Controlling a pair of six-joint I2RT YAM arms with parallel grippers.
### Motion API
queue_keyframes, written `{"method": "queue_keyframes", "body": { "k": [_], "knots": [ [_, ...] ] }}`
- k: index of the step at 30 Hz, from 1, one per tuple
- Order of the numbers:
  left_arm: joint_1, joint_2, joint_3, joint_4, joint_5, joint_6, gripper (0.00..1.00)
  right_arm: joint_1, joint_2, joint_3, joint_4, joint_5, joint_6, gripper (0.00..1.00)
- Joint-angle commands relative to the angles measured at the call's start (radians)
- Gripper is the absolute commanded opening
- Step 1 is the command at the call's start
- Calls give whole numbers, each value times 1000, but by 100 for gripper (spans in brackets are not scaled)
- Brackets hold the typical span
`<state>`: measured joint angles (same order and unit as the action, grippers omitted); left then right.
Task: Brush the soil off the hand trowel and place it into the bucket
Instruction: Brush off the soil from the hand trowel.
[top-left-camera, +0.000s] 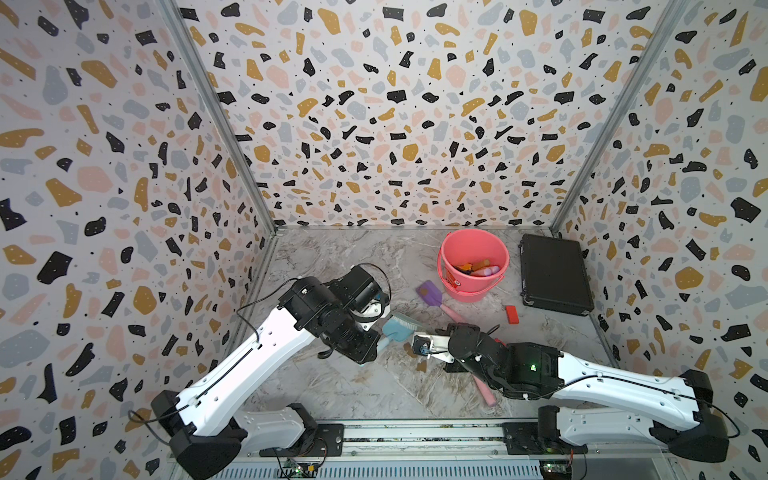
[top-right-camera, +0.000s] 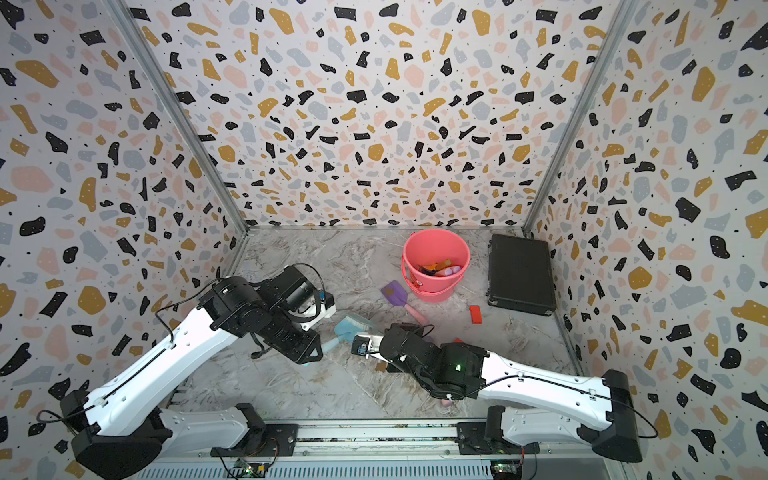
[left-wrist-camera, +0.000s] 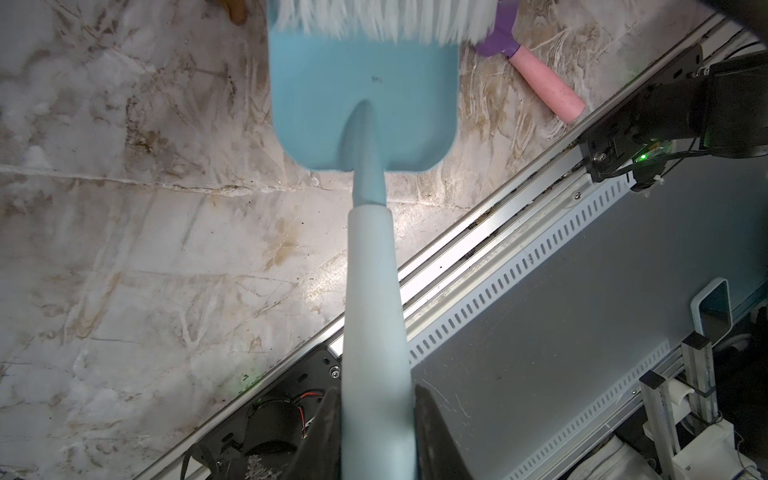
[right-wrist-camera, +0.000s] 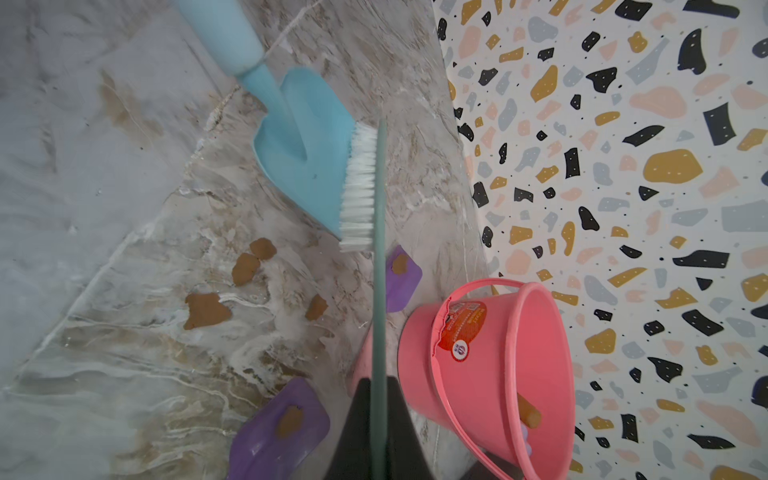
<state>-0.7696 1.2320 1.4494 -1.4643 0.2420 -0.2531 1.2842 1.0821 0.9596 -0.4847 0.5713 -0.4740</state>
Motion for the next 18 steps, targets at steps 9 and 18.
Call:
{"method": "queue_keyframes", "body": {
  "k": [9,18],
  "knots": [
    [-2,-29,61,31,-79,-39,0,-101,-139,-63,28,142,192,0],
    [39,124,398,362,1,-278,0,-166,-321,-304,111,-106,879,0]
  ]
}}
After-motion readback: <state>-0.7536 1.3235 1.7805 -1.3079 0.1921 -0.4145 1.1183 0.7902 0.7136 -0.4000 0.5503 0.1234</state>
